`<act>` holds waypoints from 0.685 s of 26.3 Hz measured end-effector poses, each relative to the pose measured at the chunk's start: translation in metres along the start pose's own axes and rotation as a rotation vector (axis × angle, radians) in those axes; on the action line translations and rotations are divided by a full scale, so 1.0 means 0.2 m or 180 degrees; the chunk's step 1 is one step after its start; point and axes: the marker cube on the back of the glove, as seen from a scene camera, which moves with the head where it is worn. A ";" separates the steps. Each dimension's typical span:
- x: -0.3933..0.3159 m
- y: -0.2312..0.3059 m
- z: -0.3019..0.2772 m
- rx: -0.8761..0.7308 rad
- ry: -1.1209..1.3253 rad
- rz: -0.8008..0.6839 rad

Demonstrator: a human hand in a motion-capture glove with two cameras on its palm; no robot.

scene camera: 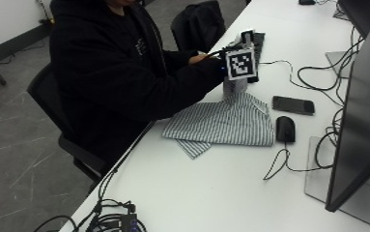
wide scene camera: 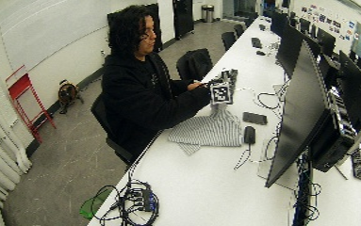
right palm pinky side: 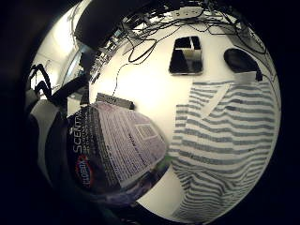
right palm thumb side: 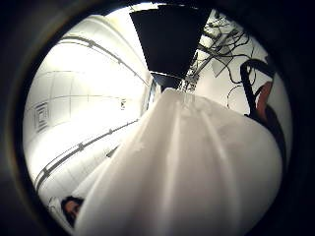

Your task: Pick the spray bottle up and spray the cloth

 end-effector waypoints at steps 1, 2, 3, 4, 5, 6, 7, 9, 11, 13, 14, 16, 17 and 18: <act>0.00 0.01 0.00 -0.0015 0.0005 -0.0006; -0.02 0.02 0.00 -0.0038 -0.0047 -0.0008; -0.03 0.03 0.00 -0.0059 -0.0126 -0.0007; -0.05 0.04 0.00 -0.0074 -0.0208 -0.0004; -0.06 0.05 -0.01 -0.0089 -0.0276 0.0001; -0.07 0.05 -0.01 -0.0103 -0.0320 0.0005; -0.07 0.05 -0.01 -0.0103 -0.0325 0.0008; -0.04 0.04 0.00 -0.0048 -0.0199 0.0006; 0.01 0.04 0.00 -0.0062 -0.0011 0.0006; 0.02 0.05 0.00 -0.0181 -0.0018 0.0015; 0.00 0.05 -0.01 -0.0220 -0.0122 0.0019; -0.04 0.03 -0.01 -0.0267 -0.0389 0.0016; -0.05 0.03 -0.02 -0.0311 -0.0478 0.0005; -0.06 0.03 -0.02 -0.0377 -0.0517 -0.0015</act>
